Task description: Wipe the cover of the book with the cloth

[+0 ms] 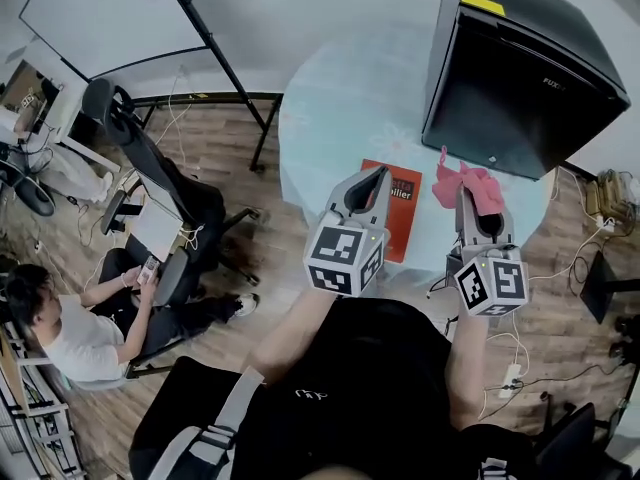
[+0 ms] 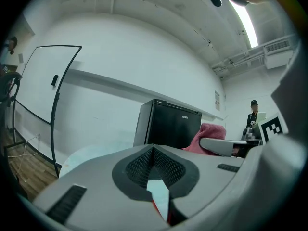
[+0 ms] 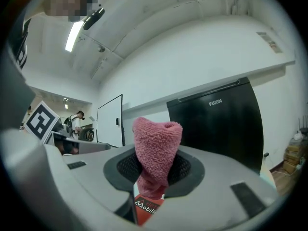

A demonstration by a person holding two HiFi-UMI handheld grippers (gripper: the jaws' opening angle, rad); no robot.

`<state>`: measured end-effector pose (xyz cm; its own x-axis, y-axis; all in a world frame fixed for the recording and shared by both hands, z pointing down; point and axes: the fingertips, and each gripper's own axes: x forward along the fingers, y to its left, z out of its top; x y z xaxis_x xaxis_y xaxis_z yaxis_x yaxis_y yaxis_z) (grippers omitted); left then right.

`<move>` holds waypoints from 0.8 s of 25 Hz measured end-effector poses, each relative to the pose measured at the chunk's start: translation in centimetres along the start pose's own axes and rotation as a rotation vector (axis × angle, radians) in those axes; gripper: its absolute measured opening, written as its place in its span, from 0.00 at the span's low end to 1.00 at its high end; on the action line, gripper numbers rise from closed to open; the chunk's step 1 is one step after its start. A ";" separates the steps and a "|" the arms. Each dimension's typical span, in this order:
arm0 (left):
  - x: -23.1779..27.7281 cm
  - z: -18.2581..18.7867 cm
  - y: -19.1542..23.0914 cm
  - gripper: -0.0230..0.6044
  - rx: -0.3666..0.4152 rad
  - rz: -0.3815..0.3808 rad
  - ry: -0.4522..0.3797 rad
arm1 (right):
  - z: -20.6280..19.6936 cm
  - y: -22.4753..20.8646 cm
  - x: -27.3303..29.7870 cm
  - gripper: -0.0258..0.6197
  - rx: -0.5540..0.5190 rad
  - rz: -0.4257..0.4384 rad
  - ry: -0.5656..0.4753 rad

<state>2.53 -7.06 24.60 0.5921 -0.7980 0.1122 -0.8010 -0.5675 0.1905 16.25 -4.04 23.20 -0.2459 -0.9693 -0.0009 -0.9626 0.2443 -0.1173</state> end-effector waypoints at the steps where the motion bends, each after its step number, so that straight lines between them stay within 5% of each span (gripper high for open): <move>1: 0.0 -0.2 0.0 0.06 -0.004 0.000 0.004 | -0.1 0.0 0.1 0.20 -0.007 -0.003 0.008; 20: -0.3 -2.4 2.3 0.06 -0.036 0.085 0.061 | -2.1 0.6 0.8 0.20 0.010 -0.008 0.059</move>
<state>0.74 -7.63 27.37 0.5273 -0.8285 0.1886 -0.8456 -0.4897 0.2127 15.22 -4.56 25.18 -0.2444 -0.9679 0.0588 -0.9636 0.2356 -0.1265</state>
